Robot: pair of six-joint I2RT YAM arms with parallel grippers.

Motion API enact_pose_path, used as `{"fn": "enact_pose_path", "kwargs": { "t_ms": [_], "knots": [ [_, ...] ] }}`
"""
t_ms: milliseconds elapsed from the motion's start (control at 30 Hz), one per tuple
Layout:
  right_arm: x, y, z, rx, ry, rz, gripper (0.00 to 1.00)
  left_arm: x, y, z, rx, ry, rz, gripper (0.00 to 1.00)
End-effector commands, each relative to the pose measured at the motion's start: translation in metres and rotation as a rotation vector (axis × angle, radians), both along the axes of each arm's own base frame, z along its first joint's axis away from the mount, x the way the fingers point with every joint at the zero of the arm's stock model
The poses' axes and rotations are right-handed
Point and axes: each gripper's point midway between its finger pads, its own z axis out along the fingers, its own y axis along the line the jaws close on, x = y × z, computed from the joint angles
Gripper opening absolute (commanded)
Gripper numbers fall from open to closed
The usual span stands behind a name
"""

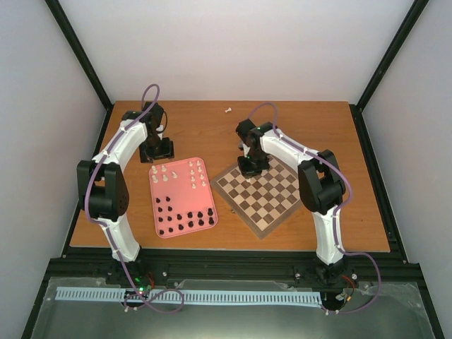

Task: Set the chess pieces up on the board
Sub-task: Pick up the chess piece from the chessboard, then place the chess piece on the chessboard.

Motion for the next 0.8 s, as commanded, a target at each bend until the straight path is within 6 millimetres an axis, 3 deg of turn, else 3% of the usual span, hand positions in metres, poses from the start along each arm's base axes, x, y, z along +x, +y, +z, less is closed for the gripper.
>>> {"fn": "enact_pose_path", "kwargs": {
  "t_ms": [0,233,400,600,767],
  "knots": [
    [-0.002,-0.004,0.003,-0.030,0.001,0.010,0.03,0.011,0.000,0.007,-0.008,-0.035,-0.014,0.74],
    [0.005,-0.017,0.023,-0.095,-0.057,0.010,0.03,0.011,0.000,0.006,-0.009,-0.034,-0.015,0.74],
    [0.016,-0.040,0.042,-0.130,-0.102,-0.019,0.03,0.009,0.000,0.006,-0.009,-0.036,-0.015,0.74],
    [0.037,-0.076,0.041,-0.157,-0.118,-0.073,0.03,0.009,-0.001,0.008,-0.015,-0.040,-0.016,0.74],
    [0.055,-0.091,0.035,-0.179,-0.128,-0.075,0.03,0.007,-0.001,0.007,-0.014,-0.039,-0.017,0.74]
  ]
}}
